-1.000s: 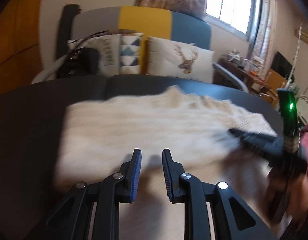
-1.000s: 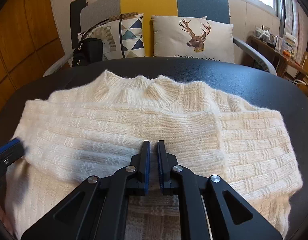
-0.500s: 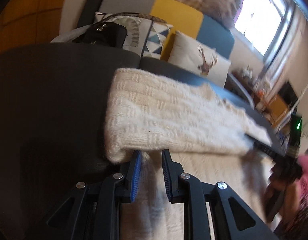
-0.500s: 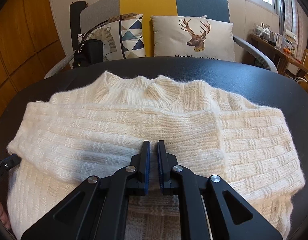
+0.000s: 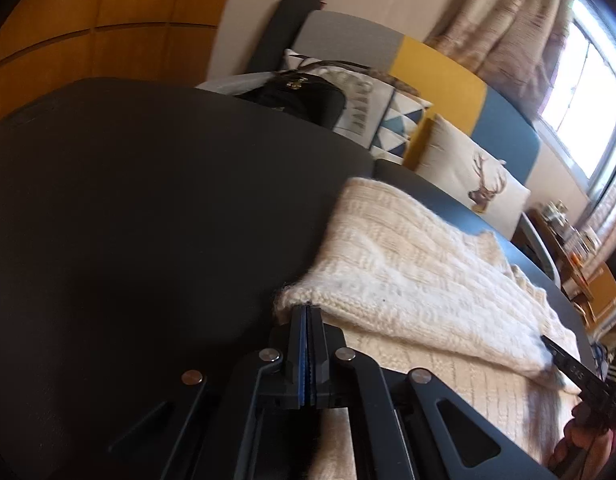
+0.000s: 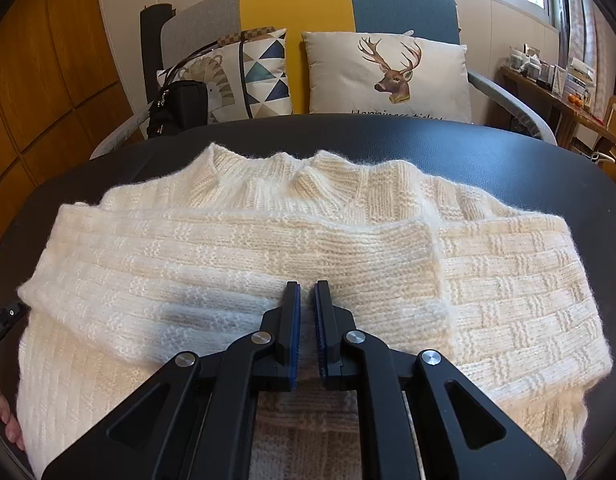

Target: Fold clothes

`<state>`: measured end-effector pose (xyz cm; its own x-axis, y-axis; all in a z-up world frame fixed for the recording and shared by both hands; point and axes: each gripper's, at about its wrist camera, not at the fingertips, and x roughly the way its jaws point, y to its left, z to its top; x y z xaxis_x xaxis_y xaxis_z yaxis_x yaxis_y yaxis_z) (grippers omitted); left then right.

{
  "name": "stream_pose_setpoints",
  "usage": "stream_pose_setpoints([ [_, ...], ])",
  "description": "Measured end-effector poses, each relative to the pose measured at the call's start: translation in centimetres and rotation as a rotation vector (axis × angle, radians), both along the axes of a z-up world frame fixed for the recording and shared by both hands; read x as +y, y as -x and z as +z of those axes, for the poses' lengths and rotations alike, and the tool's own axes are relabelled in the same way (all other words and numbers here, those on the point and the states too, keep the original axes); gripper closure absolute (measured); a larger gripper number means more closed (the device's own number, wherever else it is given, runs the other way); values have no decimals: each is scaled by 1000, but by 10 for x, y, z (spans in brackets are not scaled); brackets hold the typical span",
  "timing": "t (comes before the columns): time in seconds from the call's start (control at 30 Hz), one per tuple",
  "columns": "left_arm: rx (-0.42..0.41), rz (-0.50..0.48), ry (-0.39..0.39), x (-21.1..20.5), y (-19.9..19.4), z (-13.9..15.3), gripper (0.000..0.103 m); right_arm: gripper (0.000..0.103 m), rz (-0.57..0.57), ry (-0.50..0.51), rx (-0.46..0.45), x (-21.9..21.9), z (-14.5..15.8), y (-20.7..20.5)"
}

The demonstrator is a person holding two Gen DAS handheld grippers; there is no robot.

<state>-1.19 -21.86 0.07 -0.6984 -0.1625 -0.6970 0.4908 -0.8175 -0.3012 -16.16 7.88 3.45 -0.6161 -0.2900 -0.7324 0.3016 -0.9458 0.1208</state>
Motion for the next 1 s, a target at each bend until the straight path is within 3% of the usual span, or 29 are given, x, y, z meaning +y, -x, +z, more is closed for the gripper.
stream_pose_setpoints([
  [0.13,-69,-57,61,17,2,2,102,95,2,-1,0,1,0,1],
  [0.23,-104,-112,81,35,-4,1,88,95,3,5,-1,3,0,2],
  [0.27,-101,-112,73,38,-8,1,88,95,3,7,-2,4,1,2],
  [0.37,-59,-96,32,43,-20,4,88,95,5,9,-2,5,1,3],
  [0.47,45,-73,-28,37,-28,18,88,95,5,14,-3,5,0,3],
  [0.57,115,-88,-21,34,-8,35,88,95,4,16,-3,6,1,3],
  [0.67,78,-112,14,32,33,42,87,95,4,14,-1,6,1,3],
  [0.77,-30,-144,61,27,77,29,87,95,4,9,1,6,1,2],
  [0.93,-56,-110,39,12,76,7,85,95,6,11,1,7,1,2],
  [1.0,-47,-64,23,5,67,4,95,95,7,16,0,8,1,2],
])
